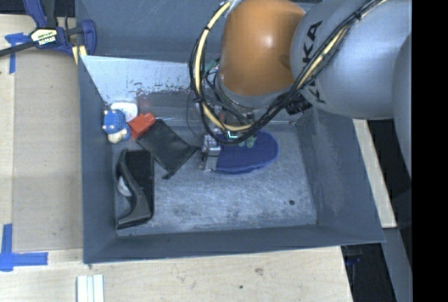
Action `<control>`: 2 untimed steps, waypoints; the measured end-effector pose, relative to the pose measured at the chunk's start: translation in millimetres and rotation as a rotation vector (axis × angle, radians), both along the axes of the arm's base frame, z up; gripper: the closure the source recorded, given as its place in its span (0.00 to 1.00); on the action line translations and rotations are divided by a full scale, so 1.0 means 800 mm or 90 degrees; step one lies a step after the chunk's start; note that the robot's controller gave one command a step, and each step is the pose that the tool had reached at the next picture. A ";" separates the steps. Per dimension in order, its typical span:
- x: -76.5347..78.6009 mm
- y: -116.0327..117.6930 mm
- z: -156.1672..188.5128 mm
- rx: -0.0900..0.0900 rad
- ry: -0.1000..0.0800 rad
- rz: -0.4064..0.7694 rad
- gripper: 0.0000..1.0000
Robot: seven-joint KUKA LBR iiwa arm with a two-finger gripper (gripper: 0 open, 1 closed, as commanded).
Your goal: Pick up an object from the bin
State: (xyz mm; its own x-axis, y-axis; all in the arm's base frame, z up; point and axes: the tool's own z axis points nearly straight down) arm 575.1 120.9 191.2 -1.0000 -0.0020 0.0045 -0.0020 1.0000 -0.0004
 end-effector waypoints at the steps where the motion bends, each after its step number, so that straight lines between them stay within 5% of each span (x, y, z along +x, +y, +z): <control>1: 0.021 -0.008 -0.156 0.000 -0.001 0.100 0.00; 2: 0.024 -0.007 -0.150 0.001 -0.006 0.099 1.00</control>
Offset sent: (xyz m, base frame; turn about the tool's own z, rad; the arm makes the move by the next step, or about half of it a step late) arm 0.0174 -0.0056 -0.1212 -0.1569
